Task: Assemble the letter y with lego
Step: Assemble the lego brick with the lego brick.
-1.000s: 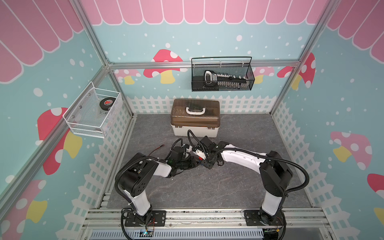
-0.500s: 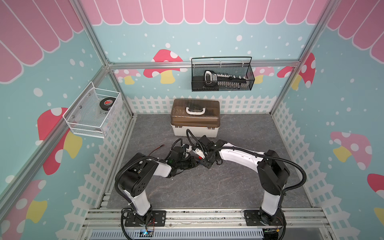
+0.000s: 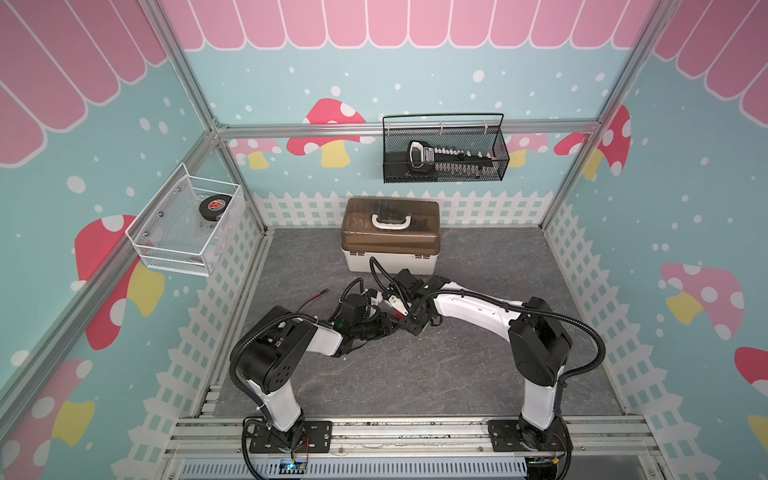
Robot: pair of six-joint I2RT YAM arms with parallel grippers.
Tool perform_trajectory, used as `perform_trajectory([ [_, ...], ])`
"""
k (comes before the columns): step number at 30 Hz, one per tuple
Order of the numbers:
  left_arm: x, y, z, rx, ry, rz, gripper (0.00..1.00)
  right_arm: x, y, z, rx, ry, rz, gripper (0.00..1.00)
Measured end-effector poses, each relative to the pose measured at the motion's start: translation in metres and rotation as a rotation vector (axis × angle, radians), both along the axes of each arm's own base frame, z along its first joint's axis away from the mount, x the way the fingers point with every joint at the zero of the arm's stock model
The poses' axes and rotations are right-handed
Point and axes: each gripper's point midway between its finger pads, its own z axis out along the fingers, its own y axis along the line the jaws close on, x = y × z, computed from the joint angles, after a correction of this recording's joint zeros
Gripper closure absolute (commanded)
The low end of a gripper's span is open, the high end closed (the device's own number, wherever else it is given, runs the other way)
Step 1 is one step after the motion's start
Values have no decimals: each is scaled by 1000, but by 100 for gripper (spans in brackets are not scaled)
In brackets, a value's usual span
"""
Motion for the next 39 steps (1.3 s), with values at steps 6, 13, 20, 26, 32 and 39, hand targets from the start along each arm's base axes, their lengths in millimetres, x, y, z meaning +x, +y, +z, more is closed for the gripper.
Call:
perform_trajectory([
  [6, 2, 8, -5, 5, 27, 26, 56, 0, -1, 0, -6, 5, -1, 77],
  [13, -1, 17, -8, 16, 48, 52, 55, 0, -1, 0, -9, 7, -1, 77],
  [20, -5, 31, -7, 33, 65, 88, 55, 0, -1, 0, -10, 6, -2, 77],
  [26, -6, 42, 3, 43, 54, 123, 55, 0, -1, 0, 2, 15, -5, 76],
  [32, -2, 58, 19, 56, 27, 173, 55, -2, -3, 3, 54, 44, -19, 76],
  [39, 1, 74, 26, 82, 19, 218, 55, -13, 2, 16, 165, 71, -8, 76],
])
